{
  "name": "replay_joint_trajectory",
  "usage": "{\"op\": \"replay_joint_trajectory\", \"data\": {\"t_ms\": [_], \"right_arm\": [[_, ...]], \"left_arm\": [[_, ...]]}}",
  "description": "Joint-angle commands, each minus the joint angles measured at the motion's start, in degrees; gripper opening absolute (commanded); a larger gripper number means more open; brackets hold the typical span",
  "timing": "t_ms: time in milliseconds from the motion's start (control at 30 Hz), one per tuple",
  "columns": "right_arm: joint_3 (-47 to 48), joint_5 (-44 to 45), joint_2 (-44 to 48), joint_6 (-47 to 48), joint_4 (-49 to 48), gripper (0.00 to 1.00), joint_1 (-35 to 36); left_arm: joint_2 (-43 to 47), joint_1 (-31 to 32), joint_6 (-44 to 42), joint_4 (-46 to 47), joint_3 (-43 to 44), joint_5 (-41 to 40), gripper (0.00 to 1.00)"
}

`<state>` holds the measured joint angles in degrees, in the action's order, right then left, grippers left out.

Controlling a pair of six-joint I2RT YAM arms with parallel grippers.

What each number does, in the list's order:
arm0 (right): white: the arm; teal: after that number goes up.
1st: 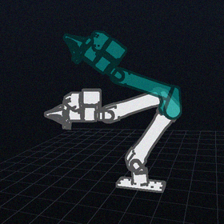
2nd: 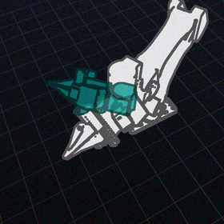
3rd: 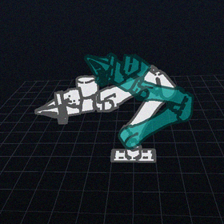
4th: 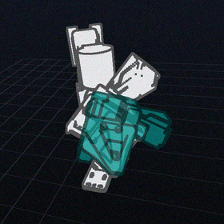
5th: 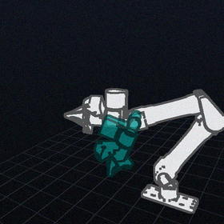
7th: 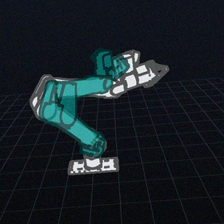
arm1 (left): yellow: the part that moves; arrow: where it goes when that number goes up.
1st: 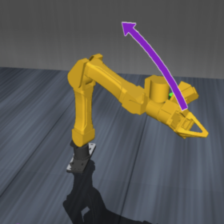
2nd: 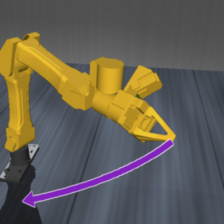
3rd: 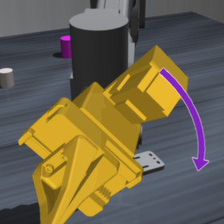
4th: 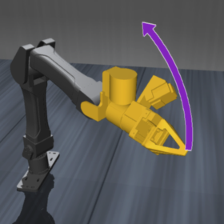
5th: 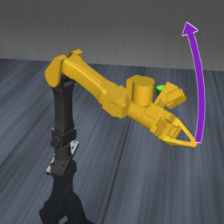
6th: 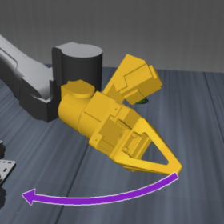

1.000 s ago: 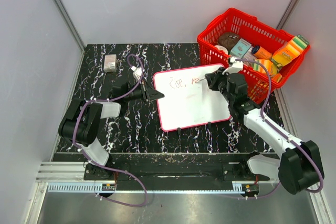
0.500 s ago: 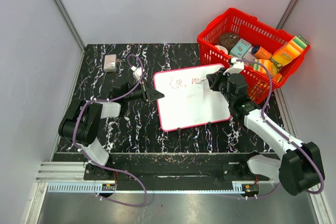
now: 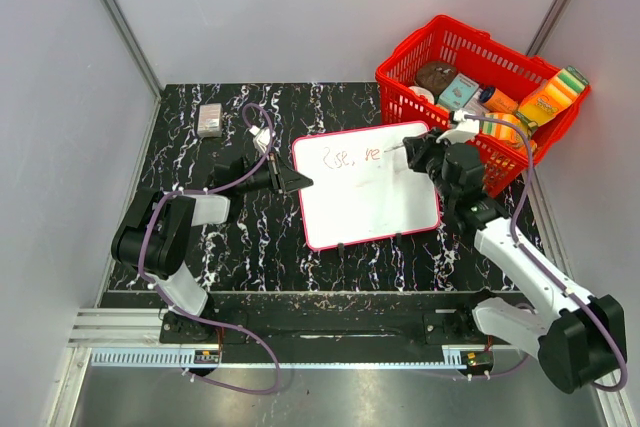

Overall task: Write a sentence on the whiteboard
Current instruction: Put down the whiteboard on the whiteboard stand.

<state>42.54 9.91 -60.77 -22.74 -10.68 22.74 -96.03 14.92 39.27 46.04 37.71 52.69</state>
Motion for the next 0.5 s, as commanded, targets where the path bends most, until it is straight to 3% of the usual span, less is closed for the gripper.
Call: {"op": "replay_joint_trajectory", "data": {"t_ms": [0,467], "right_arm": [[3.2,2.7,0.5,2.2,0.3,0.00,-1.2],[5.2,-0.7,-3.7,0.9,-1.0,0.00,-2.9]], "left_arm": [[1.6,1.1,-4.8,1.2,0.7,-0.4,0.00],[1.5,1.1,-4.7,1.2,0.8,-0.2,0.00]]}}
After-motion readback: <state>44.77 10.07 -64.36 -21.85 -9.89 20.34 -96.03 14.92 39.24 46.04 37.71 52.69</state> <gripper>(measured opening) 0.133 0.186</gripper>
